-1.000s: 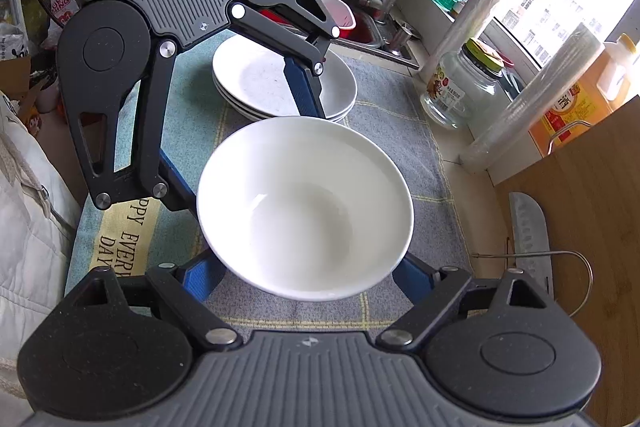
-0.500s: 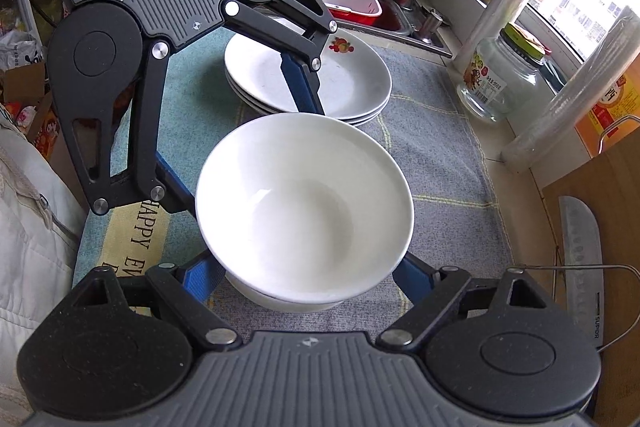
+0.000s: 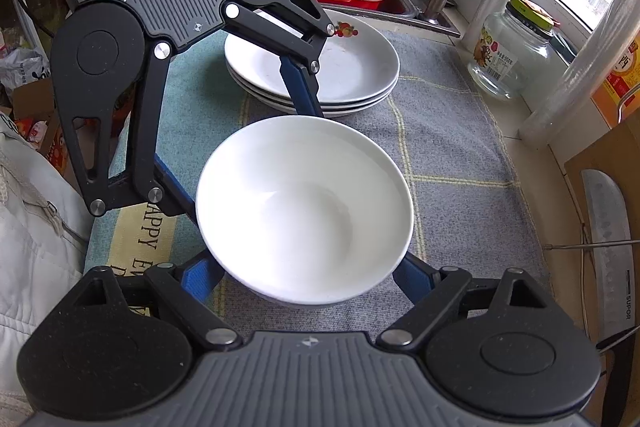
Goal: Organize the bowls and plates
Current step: 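Lower the right tool's bowl beside the plate stack while the left tool holds its bowl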
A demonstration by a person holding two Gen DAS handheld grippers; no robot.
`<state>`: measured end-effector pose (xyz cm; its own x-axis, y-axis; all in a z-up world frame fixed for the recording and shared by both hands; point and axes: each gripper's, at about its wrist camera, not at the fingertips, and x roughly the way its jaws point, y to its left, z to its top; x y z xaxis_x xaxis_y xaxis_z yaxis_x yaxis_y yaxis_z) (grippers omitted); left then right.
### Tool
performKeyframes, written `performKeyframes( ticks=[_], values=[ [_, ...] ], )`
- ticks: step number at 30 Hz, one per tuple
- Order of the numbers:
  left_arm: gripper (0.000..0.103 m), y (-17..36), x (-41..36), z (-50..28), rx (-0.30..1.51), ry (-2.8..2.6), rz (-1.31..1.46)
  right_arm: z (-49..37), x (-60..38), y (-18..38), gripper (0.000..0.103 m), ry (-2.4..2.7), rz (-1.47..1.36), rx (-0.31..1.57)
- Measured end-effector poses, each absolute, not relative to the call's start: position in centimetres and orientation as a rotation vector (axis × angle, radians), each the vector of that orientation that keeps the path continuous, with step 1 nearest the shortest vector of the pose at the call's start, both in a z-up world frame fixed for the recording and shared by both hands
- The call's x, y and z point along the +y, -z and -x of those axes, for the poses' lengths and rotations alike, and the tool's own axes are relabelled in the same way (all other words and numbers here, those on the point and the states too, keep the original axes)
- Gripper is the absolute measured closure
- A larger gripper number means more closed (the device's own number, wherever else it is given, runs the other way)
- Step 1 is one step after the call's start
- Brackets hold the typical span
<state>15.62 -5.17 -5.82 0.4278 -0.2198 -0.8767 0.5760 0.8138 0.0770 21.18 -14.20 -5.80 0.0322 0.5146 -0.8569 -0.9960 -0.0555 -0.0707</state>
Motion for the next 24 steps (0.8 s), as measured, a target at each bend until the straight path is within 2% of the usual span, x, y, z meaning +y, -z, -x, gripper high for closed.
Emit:
performKeyframes(
  ticks=[8, 13, 24],
  values=[
    [0.009, 5.98, -5.33, -15.7, 1.029, 0.508, -0.411, -21.06, -14.02, 6.11, 0.007, -1.434, 0.875, 0.739],
    [0.006, 5.76, -5.36, -15.7, 1.014, 0.505, -0.42, -20.88, -14.15, 5.86, 0.0, -1.434, 0.868, 0.717],
    [0.006, 5.26, -4.87, -14.9, 0.986, 0.461, -0.376, -20.47, -14.64, 5.39, 0.0, -1.417, 0.846, 0.691]
  ],
)
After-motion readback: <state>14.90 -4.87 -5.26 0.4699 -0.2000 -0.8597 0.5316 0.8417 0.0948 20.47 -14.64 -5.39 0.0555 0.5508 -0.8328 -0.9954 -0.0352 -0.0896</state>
